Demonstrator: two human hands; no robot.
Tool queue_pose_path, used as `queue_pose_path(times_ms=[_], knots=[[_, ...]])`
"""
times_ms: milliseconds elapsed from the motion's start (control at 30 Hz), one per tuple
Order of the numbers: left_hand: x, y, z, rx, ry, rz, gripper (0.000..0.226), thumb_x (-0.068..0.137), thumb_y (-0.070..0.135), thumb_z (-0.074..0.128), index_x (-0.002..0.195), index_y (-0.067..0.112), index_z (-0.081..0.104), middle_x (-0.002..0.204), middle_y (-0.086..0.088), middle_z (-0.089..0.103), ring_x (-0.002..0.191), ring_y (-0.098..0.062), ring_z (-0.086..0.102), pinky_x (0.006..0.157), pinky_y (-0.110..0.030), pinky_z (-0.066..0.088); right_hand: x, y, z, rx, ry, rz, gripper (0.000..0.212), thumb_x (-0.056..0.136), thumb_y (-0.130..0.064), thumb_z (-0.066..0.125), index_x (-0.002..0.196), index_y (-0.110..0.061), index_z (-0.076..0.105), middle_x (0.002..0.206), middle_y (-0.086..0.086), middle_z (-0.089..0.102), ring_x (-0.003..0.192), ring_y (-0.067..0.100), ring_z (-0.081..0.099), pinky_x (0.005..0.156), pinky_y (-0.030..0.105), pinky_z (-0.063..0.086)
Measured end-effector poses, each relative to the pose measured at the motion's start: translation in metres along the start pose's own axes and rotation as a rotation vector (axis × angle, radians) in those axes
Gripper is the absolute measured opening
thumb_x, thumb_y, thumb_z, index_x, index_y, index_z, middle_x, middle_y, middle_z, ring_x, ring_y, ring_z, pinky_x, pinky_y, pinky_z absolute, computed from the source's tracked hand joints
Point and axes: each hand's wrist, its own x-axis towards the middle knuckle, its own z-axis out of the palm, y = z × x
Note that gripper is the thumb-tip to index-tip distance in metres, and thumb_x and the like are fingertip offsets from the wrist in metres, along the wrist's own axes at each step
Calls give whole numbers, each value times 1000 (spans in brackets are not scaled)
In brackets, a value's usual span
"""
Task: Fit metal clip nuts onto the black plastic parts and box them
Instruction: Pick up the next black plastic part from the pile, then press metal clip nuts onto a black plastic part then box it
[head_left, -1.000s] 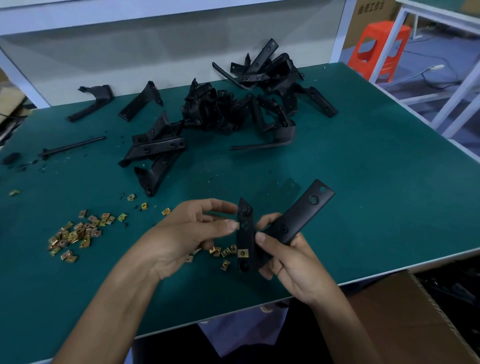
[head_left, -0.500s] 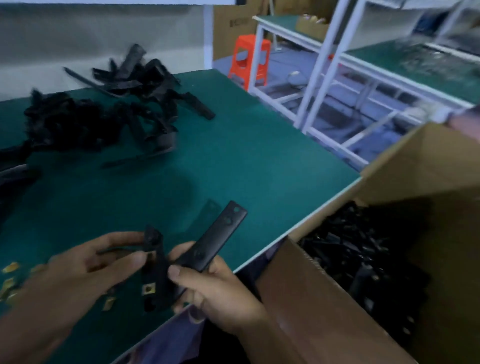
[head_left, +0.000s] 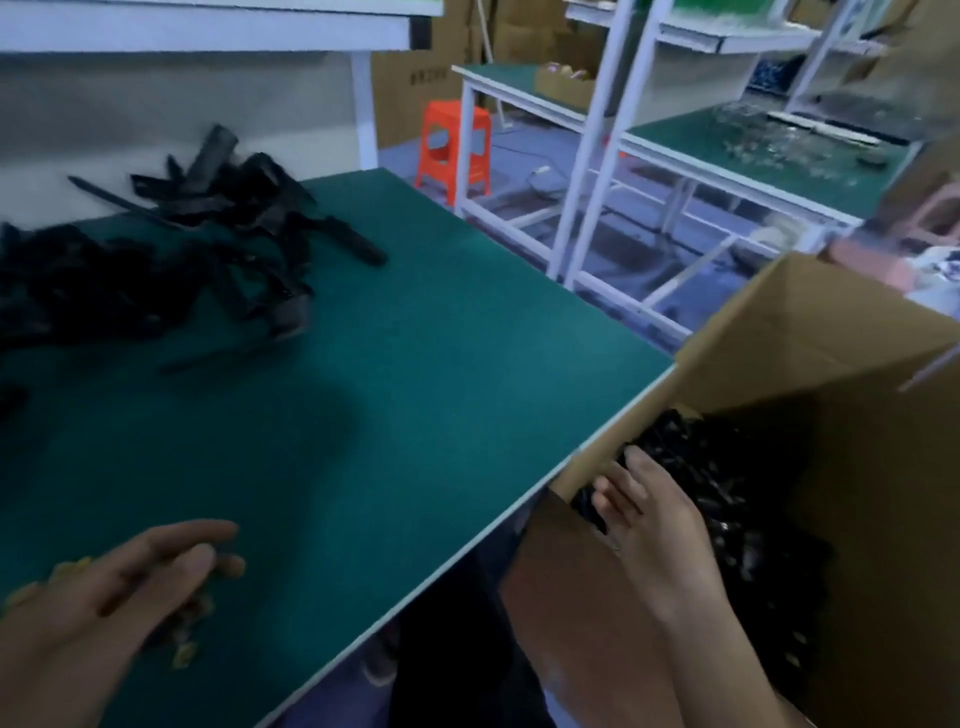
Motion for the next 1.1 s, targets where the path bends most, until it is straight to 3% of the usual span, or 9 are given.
queue_pose_path(times_ms=[100, 233, 333, 467, 533, 633, 800, 967, 1100], knots=[[-21, 10, -6, 29, 30, -23, 35, 75, 52, 64, 106, 42, 74, 102, 2, 78, 80, -15, 72, 70, -38, 51, -2, 25, 70, -278, -262, -167, 17, 97, -6, 63, 107, -16, 73, 84, 7, 75, 74, 12, 70, 64, 23, 57], [-34, 10, -19, -37, 98, -67, 30, 72, 52, 63, 99, 44, 75, 101, 4, 77, 79, -10, 70, 69, -34, 49, 1, 49, 192, -753, -694, -361, 16, 93, -11, 70, 105, -22, 72, 80, -4, 67, 73, 9, 61, 77, 27, 53], [-42, 5, -27, -96, 158, -133, 27, 72, 48, 62, 96, 45, 75, 101, 3, 77, 74, -8, 70, 67, -29, 49, 23, 70, 281, -1125, -796, -614, 30, 95, -26, 68, 124, -25, 66, 98, -4, 68, 93, 14, 64, 91, 30, 48], [-57, 6, -36, -123, 170, -160, 34, 69, 57, 64, 99, 48, 74, 105, 7, 76, 82, -9, 71, 74, -30, 49, 43, 94, 361, -1519, -979, -509, 55, 104, -55, 42, 154, -32, 38, 141, 6, 57, 129, 32, 52, 105, 47, 45], [-64, 6, -40, -154, 205, -149, 32, 72, 53, 64, 102, 45, 74, 106, 4, 75, 88, -11, 71, 77, -30, 50, 45, 104, 373, -1692, -958, -524, 53, 105, -57, 32, 149, -29, 44, 146, 10, 52, 133, 38, 47, 104, 48, 44], [-75, 2, -47, -113, 267, -100, 30, 79, 52, 59, 105, 47, 72, 106, 9, 75, 89, -4, 70, 76, -28, 48, 41, 104, 359, -1707, -997, -670, 40, 108, -34, 29, 135, -26, 57, 140, 10, 58, 129, 38, 49, 102, 42, 42], [-73, -3, -42, 13, 384, -21, 20, 97, 35, 59, 100, 51, 70, 103, 21, 73, 92, 7, 65, 72, -14, 48, 33, 70, 295, -1567, -1104, -988, 54, 88, -4, 67, 138, -21, 56, 132, 5, 63, 117, 28, 58, 84, 27, 36], [-47, -8, -6, 668, 420, 229, 19, 99, 30, 60, 113, 38, 70, 108, 24, 67, 105, 1, 56, 87, -12, 36, 9, 30, 249, -1185, -961, -1119, 49, 73, -48, 83, 108, -26, 55, 94, -20, 52, 83, 5, 49, 75, 19, 36], [-32, -17, 18, 921, 383, 264, 36, 98, 43, 58, 132, 31, 64, 113, 9, 59, 109, -13, 42, 91, -23, 34, -10, 12, 224, -1195, -967, -1021, 38, 83, -71, 60, 84, -33, 57, 81, -20, 61, 75, 2, 58, 65, 19, 42]])
